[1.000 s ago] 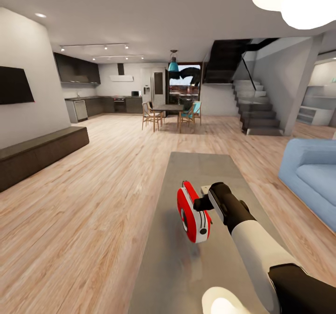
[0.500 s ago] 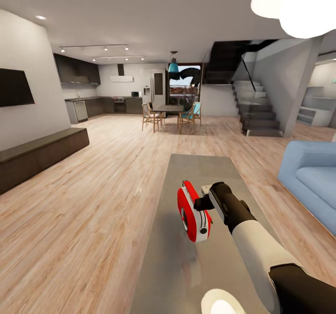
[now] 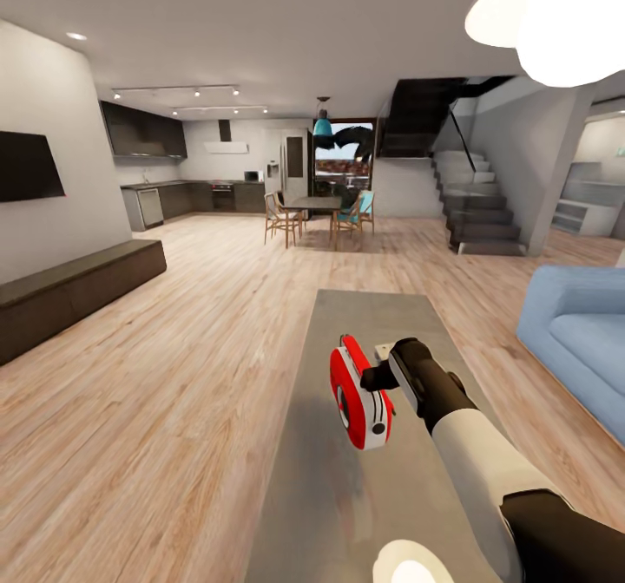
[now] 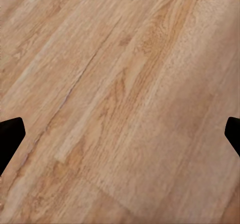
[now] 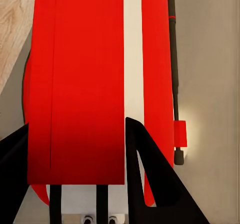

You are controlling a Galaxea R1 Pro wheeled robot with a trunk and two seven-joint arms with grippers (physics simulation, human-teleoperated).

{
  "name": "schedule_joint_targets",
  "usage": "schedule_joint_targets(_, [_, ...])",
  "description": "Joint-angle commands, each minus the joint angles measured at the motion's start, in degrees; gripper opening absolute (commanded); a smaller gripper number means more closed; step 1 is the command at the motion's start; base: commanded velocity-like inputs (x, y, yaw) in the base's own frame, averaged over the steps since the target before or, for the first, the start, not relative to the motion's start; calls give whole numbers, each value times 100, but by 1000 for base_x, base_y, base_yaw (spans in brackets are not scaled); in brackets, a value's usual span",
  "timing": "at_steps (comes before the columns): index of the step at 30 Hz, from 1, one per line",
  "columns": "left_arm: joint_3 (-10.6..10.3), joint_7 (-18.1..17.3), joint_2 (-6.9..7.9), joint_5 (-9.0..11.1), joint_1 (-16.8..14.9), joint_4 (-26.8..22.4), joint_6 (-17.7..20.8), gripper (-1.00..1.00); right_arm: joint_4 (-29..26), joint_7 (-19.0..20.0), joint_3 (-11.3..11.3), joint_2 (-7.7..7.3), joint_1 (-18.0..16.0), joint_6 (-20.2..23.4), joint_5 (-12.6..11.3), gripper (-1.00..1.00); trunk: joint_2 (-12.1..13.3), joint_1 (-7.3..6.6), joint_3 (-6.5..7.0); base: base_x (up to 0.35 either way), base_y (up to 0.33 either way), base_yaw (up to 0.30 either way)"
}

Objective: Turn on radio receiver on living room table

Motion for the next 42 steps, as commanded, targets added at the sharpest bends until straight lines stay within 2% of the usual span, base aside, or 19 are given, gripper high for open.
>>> schedule_joint_targets(1, [0, 0, -1, 0, 0, 0, 0, 100, -1, -3, 2, 1, -1, 1, -12, -100, 41, -23, 19, 0, 0, 0])
schedule_joint_targets(15, [0, 0, -1, 8, 0, 0, -1, 100, -9, 7, -2, 2, -1, -5, -21, -100, 603, -330, 270, 0, 0, 0])
schedule_joint_targets(18, [0, 0, 0, 9, 0, 0, -3, 100, -9, 170, -2, -13, -1, -7, -24, -100, 723, -396, 324, 0, 0, 0])
schedule_joint_targets(21, [0, 0, 0, 9, 0, 0, -1, 100, -10, 572, 7, -78, -1, -8, -7, -100, 844, -462, 378, 0, 0, 0])
schedule_joint_targets(25, [0, -3, 0, 9, 0, 0, 0, 100, -7, 1490, 32, -254, -1, -8, 32, -100, 1004, -550, 450, 0, 0, 0])
schedule_joint_targets(26, [0, -2, 0, 6, 0, 0, 0, 100, -5, 1799, 36, -317, -1, -8, 70, -100, 1004, -550, 450, 0, 0, 0])
schedule_joint_targets(29, [-3, -1, -5, -4, 0, 0, -5, 100, -1, 2360, 89, -454, -1, -8, 224, -100, 1004, -550, 450, 0, 0, 0])
schedule_joint_targets(30, [-4, -1, -7, -8, 0, 0, -6, 100, 1, 2496, 121, -486, -1, -8, 272, -100, 1004, -550, 450, 0, 0, 0])
schedule_joint_targets(34, [-4, -2, -9, -21, 0, 0, -14, 100, 8, 3540, 418, -707, -1, -19, 519, -100, 1004, -550, 450, 0, 0, 0])
schedule_joint_targets(35, [-2, -4, -3, -23, 1, 0, -19, 100, 11, 3837, 474, -776, -1, -69, 551, -100, 1004, -550, 450, 0, 0, 0])
schedule_joint_targets(36, [-2, -4, 0, -24, 1, 0, -20, 100, 12, 3979, 495, -810, -1, -118, 561, -100, 1004, -550, 450, 0, 0, 0])
schedule_joint_targets(38, [-1, -4, 5, -25, 0, 0, -27, 100, 44, 4503, 552, -943, -1, -466, 574, -100, 1004, -550, 450, 0, 0, 0])
schedule_joint_targets(42, [-9, 6, -6, -32, 0, -4, -50, 100, 337, 5225, 600, -1072, -1, -1059, 591, -100, 1004, -550, 450, 0, 0, 0])
